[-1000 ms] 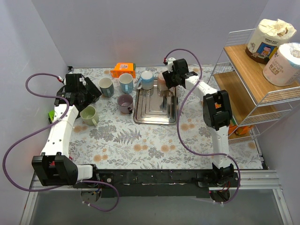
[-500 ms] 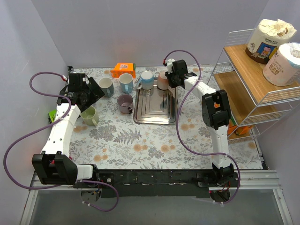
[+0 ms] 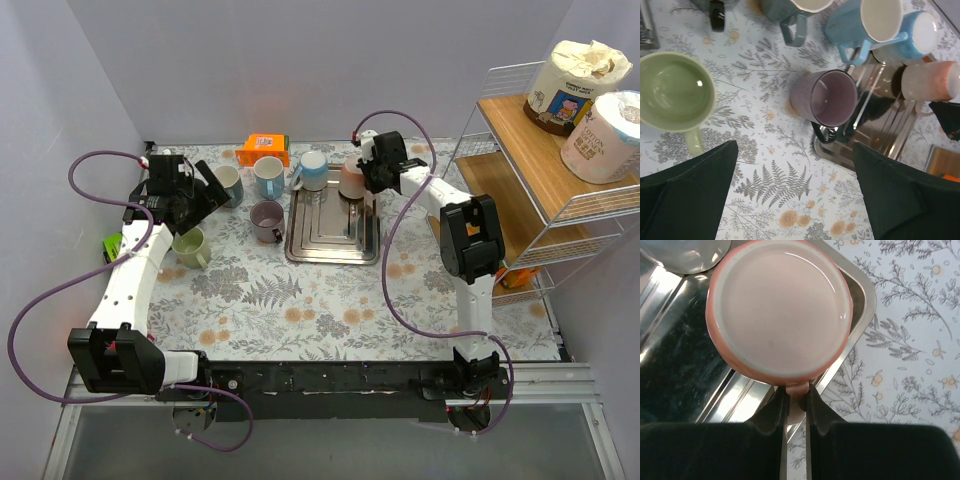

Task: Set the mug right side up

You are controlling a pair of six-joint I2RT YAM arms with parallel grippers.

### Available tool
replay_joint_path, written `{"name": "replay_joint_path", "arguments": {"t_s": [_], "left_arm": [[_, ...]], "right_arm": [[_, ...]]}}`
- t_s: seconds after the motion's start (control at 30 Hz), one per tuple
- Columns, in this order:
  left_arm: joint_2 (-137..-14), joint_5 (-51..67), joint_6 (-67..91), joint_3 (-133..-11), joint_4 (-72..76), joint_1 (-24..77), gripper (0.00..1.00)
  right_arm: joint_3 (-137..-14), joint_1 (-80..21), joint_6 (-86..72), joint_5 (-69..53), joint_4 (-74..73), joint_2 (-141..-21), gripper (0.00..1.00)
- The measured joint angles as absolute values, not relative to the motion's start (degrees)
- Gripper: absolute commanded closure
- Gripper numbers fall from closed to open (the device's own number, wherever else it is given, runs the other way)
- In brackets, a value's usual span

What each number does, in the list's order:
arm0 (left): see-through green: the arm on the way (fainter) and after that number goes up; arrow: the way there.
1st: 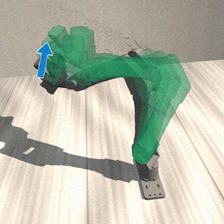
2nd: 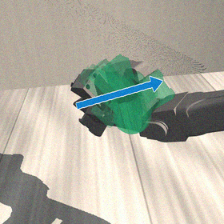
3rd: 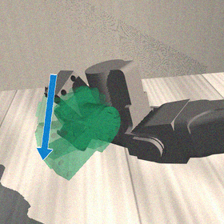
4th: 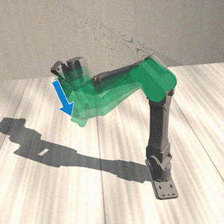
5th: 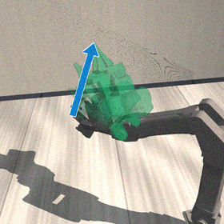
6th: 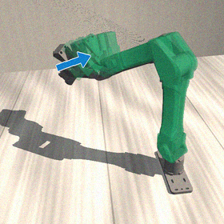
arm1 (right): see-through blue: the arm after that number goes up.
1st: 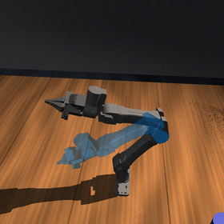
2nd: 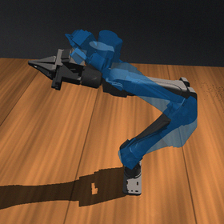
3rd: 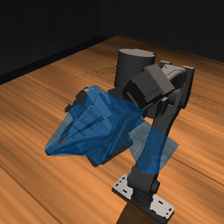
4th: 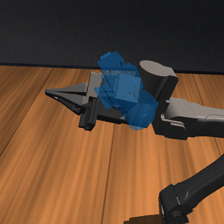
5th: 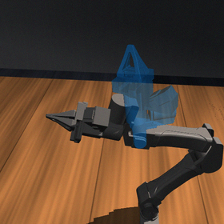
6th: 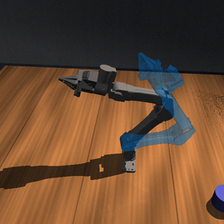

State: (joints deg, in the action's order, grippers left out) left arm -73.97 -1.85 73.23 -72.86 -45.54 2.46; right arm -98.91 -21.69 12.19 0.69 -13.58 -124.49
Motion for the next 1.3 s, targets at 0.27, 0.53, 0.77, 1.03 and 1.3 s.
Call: {"name": "replay_joint_path", "arguments": {"t_s": [0.27,0.53,0.77,1.03,1.3], "left_arm": [[-74.0,9.2,72.4,-72.9,-40.2,4.0,0.02],[-74.3,27.0,73.5,-70.5,-30.3,5.5,0.02],[-75.7,42.0,78.4,-64.3,-20.8,7.3,0.02],[-76.3,46.1,82.5,-63.4,-11.4,12.0,0.02],[-74.6,45.3,90.7,-57.4,1.3,13.3,0.02]], "right_arm": [[-96.1,-21.4,4.3,-6.3,-18.7,-115.8,0.99],[-88.9,-21.4,-9.3,-18.7,-14.9,-102.3,0.99],[-78.5,-22.3,-26.4,-29.8,-0.9,-94.8,0.99],[-74.2,-26.0,-43.1,-32.6,10.2,-94.2,0.99],[-73.6,-31.7,-56.7,-32.4,19.4,-94.1,0.99]]}}
